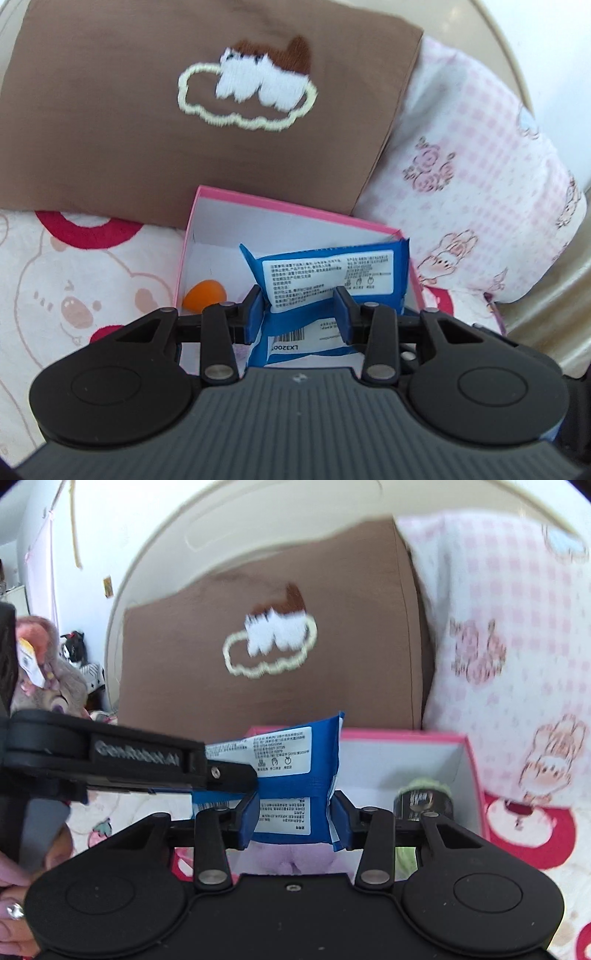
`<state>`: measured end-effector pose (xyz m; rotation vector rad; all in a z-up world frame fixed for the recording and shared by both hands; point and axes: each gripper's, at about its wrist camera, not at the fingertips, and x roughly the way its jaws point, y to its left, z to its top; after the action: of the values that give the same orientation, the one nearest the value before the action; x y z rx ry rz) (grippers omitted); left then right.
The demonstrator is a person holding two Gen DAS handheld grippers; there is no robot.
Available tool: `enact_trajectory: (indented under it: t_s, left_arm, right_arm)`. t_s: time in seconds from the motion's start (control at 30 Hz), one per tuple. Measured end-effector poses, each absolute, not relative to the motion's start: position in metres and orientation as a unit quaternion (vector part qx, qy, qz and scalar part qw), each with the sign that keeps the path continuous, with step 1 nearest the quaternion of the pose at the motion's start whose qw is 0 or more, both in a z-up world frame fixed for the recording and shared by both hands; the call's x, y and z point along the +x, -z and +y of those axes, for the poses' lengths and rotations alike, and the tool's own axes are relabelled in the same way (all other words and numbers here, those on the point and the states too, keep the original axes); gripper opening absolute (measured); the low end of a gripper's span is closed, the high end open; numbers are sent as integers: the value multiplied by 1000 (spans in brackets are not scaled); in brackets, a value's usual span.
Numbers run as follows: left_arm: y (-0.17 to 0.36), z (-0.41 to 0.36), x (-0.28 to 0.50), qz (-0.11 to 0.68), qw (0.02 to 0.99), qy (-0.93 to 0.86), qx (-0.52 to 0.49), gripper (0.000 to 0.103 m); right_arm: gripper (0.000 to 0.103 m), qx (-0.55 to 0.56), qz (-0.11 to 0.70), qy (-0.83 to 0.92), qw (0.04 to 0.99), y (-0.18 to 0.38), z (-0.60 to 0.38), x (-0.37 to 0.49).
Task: Organize objects
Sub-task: 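Lift the wet-wipe pack with the left tool and carry it over the pink box, then lower the wet-wipe pack into the box and open the left tool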
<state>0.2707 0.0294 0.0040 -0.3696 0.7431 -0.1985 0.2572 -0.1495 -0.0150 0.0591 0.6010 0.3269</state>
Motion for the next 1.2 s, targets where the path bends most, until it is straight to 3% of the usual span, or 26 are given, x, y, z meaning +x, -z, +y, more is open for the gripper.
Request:
enact_trajectory:
  t_s: [0.67, 1.2]
  left_arm:
    - [73, 4, 316, 411, 891, 115, -156, 35]
    - [86, 3, 322, 435, 872, 126, -184, 32]
  right_arm:
    - [48, 115, 372, -167, 906, 86, -192, 306]
    - [49, 109, 419, -136, 891, 105, -197, 321]
